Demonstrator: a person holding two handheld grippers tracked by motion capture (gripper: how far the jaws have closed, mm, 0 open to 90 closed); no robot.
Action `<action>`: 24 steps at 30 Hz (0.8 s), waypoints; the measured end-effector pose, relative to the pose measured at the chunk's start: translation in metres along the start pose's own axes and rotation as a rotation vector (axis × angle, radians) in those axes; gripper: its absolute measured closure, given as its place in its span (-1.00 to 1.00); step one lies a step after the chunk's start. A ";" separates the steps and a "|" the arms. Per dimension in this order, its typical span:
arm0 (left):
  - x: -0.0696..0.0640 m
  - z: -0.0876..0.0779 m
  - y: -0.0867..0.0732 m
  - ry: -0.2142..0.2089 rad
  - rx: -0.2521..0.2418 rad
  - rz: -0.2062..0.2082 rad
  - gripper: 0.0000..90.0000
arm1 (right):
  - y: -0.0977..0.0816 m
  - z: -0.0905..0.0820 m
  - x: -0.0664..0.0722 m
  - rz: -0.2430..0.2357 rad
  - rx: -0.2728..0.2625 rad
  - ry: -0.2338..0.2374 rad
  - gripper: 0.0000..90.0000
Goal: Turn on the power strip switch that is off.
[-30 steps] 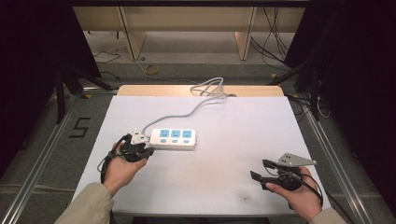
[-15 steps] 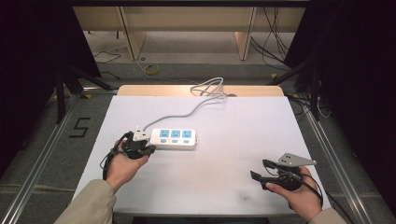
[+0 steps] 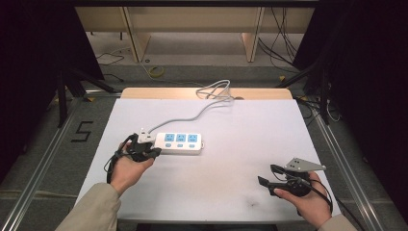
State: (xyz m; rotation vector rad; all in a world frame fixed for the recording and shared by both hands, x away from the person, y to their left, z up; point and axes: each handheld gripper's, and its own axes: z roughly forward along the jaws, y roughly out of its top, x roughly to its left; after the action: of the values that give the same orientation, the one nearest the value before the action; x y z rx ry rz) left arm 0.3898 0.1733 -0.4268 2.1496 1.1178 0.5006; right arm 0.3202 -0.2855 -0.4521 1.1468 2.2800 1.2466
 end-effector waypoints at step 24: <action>0.005 0.004 0.009 0.001 0.006 -0.023 1.00 | 0.000 0.000 0.000 0.000 0.002 0.001 -0.31</action>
State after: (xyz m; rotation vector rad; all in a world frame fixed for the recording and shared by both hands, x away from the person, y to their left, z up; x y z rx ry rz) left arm 0.4000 0.1718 -0.4238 2.1393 1.1443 0.4891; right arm 0.3204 -0.2858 -0.4523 1.1472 2.2822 1.2450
